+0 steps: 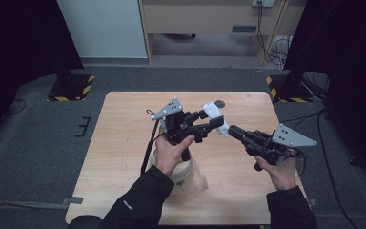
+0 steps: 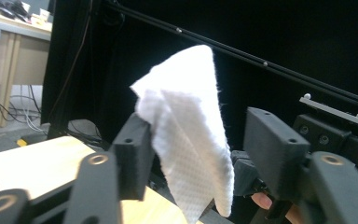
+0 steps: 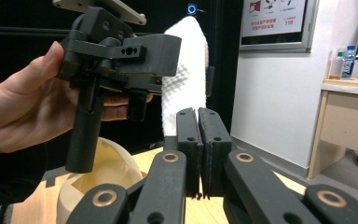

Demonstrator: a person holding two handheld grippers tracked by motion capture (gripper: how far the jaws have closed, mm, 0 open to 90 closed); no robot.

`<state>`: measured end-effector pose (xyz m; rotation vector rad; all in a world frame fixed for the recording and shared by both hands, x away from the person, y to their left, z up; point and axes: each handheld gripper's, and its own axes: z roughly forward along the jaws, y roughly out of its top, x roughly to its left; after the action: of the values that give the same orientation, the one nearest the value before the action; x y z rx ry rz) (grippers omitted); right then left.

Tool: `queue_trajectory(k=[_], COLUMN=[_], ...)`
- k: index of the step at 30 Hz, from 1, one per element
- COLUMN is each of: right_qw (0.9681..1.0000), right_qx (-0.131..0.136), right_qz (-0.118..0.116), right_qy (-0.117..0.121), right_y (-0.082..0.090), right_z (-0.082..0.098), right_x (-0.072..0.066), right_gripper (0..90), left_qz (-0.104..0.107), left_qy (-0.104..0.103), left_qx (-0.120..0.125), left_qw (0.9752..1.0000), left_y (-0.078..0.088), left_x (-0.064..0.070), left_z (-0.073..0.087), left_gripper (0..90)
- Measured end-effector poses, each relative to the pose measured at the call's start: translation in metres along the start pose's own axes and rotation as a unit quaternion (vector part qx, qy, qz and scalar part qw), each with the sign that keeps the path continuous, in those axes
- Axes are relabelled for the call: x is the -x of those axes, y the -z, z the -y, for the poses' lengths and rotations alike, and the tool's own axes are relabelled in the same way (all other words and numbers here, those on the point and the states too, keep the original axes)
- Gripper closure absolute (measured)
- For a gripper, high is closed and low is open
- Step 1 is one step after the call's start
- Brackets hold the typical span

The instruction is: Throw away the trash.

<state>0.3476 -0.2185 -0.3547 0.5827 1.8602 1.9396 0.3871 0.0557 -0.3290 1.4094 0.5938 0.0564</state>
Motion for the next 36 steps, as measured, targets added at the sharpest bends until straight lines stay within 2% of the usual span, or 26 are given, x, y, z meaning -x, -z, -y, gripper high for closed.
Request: queue_trajectory(k=[7, 14, 18, 20, 23, 25, 29, 33, 36], right_qw=[1.0000, 0.9999, 0.9999, 0.9999, 0.9999, 0.9998, 0.9993, 0.9992, 0.9991], right_qx=[-0.005, -0.011, -0.013, -0.016, -0.011, -0.003, 0.018, 0.015, -0.004], right_qz=[0.001, 0.003, 0.002, -0.002, -0.004, -0.006, -0.001, 0.017, 0.029], right_qy=[0.001, 0.003, 0.003, -0.001, -0.011, -0.018, -0.034, -0.032, -0.029], right_y=[-0.001, -0.002, -0.004, -0.005, -0.005, -0.004, 0.003, 0.004, 0.002], right_z=[0.001, 0.002, 0.004, 0.004, 0.004, 0.003, -0.001, 0.003, 0.012], right_x=[-0.001, -0.001, -0.001, -0.001, -0.002, -0.001, 0.004, 0.007, 0.011], right_gripper=[88.1, 88.1, 87.9, 86.3, 82.4, 79.4, 74.4, 69.9, 67.4], left_qz=[-0.021, -0.024, -0.024, -0.026, -0.026, -0.031, -0.035, -0.042, -0.055], left_qy=[-0.015, -0.006, -0.016, -0.029, -0.036, -0.049, -0.062, -0.070, -0.081], left_qx=[0.009, 0.008, 0.004, 0.003, 0.007, 0.007, 0.007, 0.013, 0.014], left_qw=[0.9996, 0.9997, 0.9996, 0.9992, 0.9990, 0.9983, 0.9975, 0.9966, 0.9951], left_y=[0.007, 0.012, 0.013, 0.014, 0.016, 0.021, 0.030, 0.047, 0.062], left_x=[0.004, 0.005, 0.008, 0.010, 0.011, 0.012, 0.013, 0.012, 0.009], left_z=[-0.002, -0.003, -0.004, -0.004, -0.005, -0.008, -0.014, -0.024, -0.031], left_gripper=[61.5, 74.6, 82.6, 84.0, 84.2, 84.3, 84.3, 84.1, 84.1])
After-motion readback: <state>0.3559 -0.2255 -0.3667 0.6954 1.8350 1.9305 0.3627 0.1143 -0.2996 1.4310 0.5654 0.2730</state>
